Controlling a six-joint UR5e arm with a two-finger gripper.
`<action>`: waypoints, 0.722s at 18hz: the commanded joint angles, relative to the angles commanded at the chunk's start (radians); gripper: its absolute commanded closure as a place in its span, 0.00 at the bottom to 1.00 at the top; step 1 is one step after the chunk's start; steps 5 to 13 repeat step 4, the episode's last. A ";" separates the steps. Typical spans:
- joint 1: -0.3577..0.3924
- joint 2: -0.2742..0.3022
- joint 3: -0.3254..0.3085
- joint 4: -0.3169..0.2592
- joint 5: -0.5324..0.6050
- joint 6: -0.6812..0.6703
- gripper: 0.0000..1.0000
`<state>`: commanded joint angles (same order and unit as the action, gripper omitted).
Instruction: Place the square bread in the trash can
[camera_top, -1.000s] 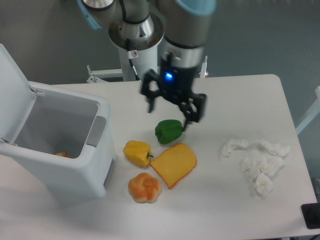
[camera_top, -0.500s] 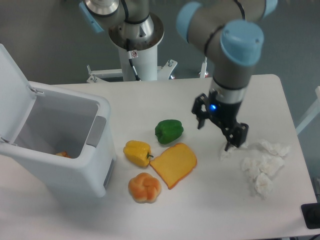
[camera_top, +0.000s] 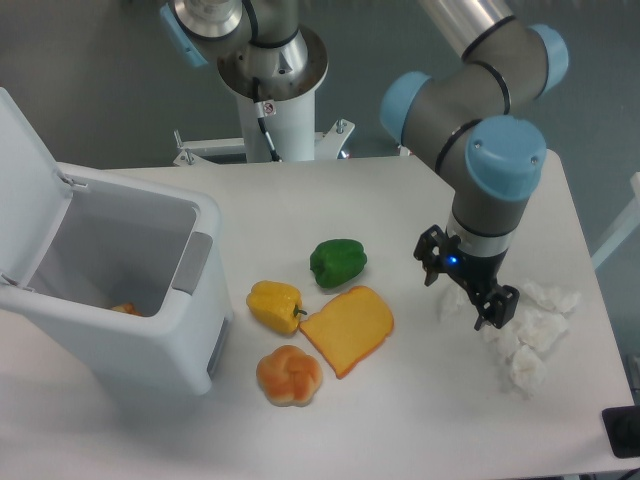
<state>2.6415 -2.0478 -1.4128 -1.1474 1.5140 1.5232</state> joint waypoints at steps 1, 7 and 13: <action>0.000 -0.002 0.000 -0.002 0.000 0.002 0.00; 0.000 -0.003 0.000 0.000 0.000 0.002 0.00; 0.000 -0.003 0.000 0.000 0.000 0.002 0.00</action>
